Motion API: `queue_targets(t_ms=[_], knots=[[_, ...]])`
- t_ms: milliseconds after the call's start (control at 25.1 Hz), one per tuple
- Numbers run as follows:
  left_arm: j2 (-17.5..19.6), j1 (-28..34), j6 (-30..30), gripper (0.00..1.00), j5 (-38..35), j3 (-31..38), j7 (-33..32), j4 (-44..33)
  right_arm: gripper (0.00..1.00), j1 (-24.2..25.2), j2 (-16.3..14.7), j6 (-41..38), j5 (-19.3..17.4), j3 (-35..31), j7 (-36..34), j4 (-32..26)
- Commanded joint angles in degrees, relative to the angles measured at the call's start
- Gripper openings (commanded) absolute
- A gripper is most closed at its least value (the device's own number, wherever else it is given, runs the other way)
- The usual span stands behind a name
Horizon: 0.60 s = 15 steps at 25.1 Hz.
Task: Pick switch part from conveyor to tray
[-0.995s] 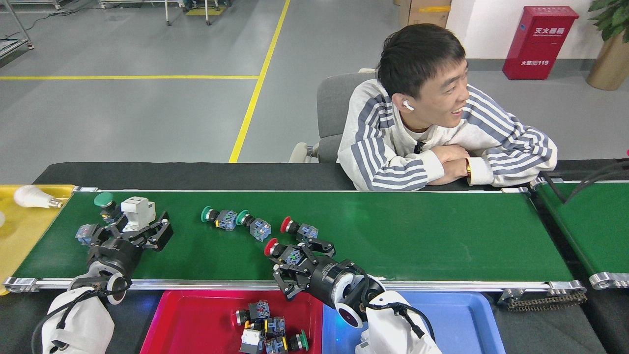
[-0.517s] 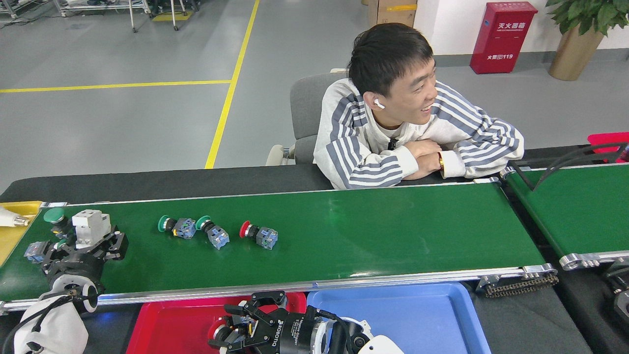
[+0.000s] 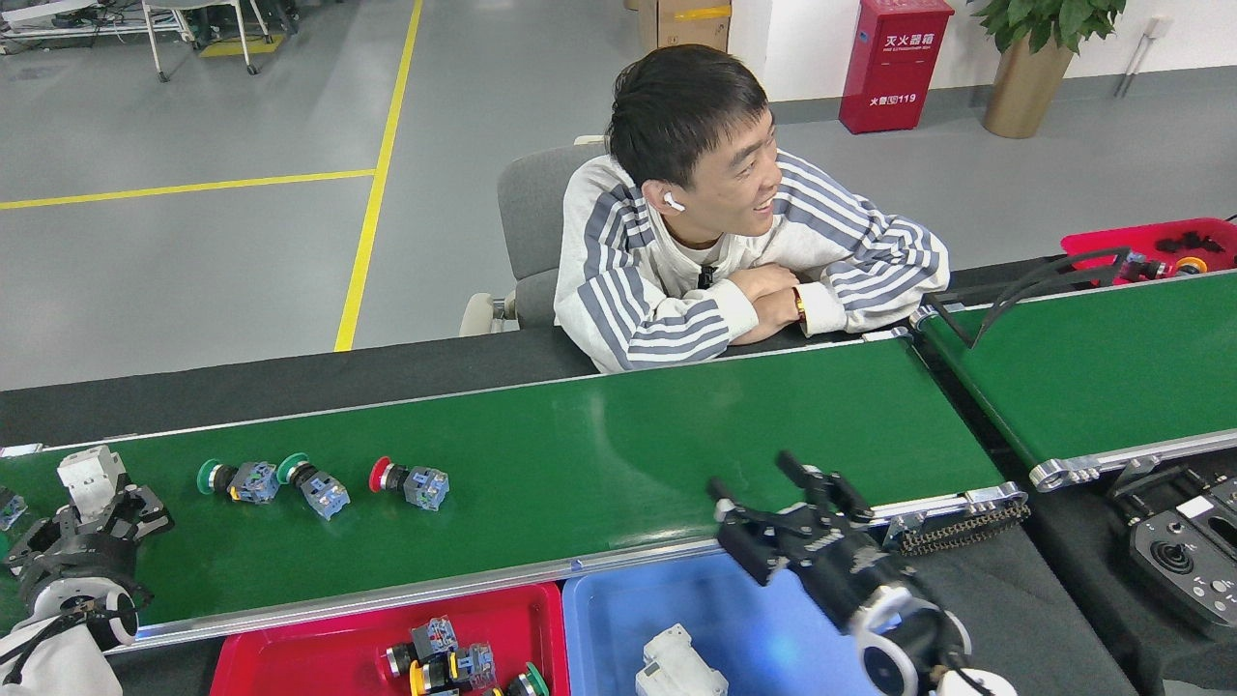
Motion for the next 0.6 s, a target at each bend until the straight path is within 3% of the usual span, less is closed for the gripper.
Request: queue_targets(t_ms=[0, 159, 358, 557], knots=[[-0.23, 1.56, -1.20, 0.07, 0.44, -0.27, 0.73, -1.94, 1.00, 0.05, -0.86, 0.39, -0.99, -3.01, -0.37, -0.82], [-1.90, 8.15, -7.00, 0.07, 0.88, 0.26, 0.82, -17.67, 1.00, 1.45, -1.47, 0.39, -1.08, -7.84, -0.37, -1.26], [-2.78, 21.33, -19.75, 0.08, 4.13, 0.26, 0.11, -43.25, 1.00, 1.72, -3.14, 0.39, -1.08, -10.39, -0.37, -1.34], [-10.69, 32.58, -27.92, 0.10, 2.46, -4.84, -0.24, -56.87, 0.98, 1.81, -4.55, 1.27, -0.20, -10.39, -0.46, -1.87]])
